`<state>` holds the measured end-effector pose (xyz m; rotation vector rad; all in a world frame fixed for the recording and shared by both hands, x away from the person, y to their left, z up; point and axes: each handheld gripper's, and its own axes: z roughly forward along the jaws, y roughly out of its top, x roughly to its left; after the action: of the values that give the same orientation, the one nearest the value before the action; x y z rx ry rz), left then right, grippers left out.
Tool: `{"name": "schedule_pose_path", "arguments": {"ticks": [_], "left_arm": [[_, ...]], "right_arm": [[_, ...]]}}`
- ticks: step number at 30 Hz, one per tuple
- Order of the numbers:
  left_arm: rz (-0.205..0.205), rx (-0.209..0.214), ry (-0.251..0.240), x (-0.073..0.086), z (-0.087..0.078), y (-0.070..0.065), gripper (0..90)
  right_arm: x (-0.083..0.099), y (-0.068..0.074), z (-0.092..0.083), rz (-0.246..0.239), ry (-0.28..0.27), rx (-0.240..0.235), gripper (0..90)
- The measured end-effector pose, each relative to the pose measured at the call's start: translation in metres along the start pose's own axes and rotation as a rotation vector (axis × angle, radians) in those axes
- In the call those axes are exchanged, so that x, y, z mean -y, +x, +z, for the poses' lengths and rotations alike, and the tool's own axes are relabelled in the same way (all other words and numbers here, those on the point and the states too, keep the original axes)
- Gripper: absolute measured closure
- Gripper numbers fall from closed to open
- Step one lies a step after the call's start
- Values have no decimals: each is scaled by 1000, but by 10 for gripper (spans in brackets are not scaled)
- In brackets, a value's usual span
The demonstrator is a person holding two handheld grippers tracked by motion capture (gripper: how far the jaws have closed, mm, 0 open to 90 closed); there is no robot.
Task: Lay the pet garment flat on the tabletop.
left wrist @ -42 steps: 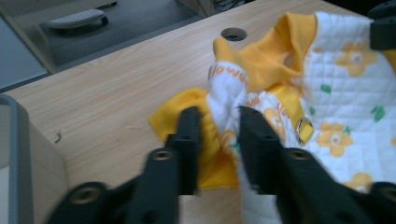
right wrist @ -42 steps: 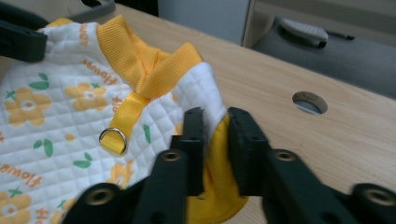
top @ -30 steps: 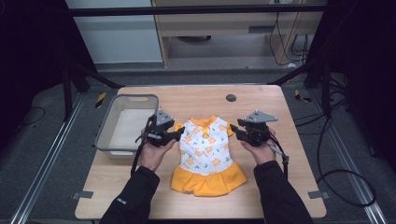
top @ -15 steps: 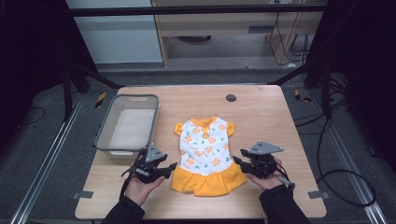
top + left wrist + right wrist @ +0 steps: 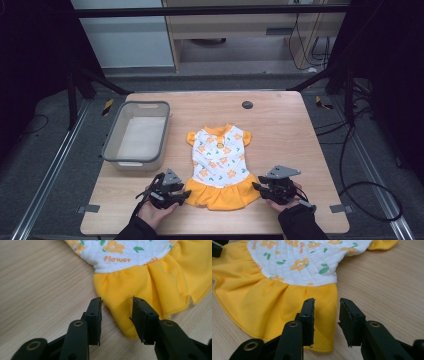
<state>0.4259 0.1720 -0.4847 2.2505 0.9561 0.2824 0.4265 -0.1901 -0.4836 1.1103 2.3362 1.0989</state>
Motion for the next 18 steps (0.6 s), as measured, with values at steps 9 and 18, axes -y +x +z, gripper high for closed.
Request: {"name": "schedule_pose_path", "arguments": {"ticks": [9,18], "left_arm": [[0,26,30,0,4,-4,829],[37,-36,43,2,-1,-1,844]], "right_arm": [[3,3,7,-6,72,-45,824],[4,12,6,-8,113,-119,849]]}}
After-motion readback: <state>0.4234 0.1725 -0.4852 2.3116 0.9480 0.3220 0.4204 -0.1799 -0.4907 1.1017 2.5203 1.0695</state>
